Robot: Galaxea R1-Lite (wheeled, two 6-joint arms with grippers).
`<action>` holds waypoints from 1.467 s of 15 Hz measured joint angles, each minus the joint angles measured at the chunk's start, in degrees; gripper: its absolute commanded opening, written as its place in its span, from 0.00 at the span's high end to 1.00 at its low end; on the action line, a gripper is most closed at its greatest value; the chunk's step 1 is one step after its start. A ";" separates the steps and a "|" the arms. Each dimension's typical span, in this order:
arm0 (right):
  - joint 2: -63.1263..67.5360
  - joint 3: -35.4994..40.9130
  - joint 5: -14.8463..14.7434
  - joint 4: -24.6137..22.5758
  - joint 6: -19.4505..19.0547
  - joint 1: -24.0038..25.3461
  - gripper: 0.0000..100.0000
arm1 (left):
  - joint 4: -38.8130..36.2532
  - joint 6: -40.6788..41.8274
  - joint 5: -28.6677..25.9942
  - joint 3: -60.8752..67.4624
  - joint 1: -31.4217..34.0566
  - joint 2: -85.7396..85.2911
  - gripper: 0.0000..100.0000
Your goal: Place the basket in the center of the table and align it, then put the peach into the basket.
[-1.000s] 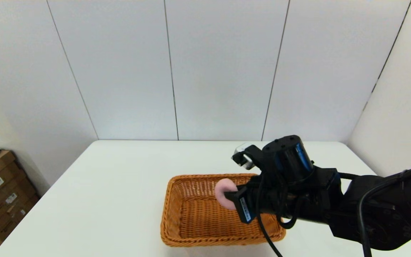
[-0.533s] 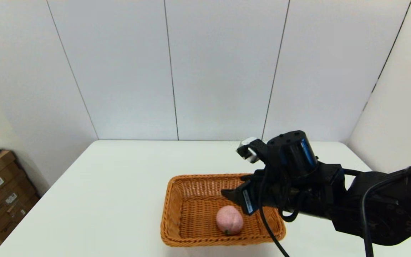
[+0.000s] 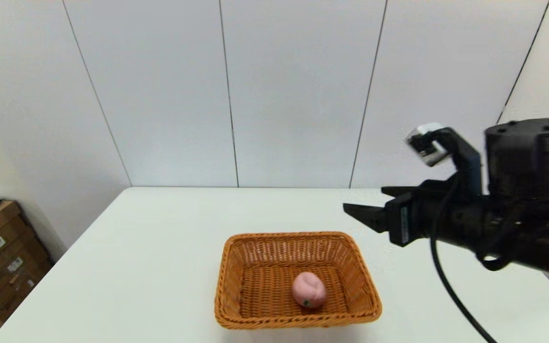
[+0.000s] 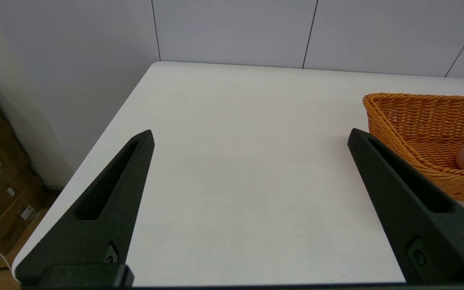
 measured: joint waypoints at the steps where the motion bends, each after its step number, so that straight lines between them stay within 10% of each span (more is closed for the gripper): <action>1: -4.16 0.29 -0.37 2.78 0.00 -0.56 0.00 | 0.00 0.02 0.00 0.00 0.00 0.00 0.00; 9: -32.28 3.28 -11.13 20.30 -9.52 -7.62 0.00 | 0.00 0.02 0.00 0.00 0.00 0.00 0.00; 22: -62.93 20.37 -9.18 20.99 -17.29 -32.26 0.00 | 0.00 0.02 0.00 0.00 0.00 0.00 0.00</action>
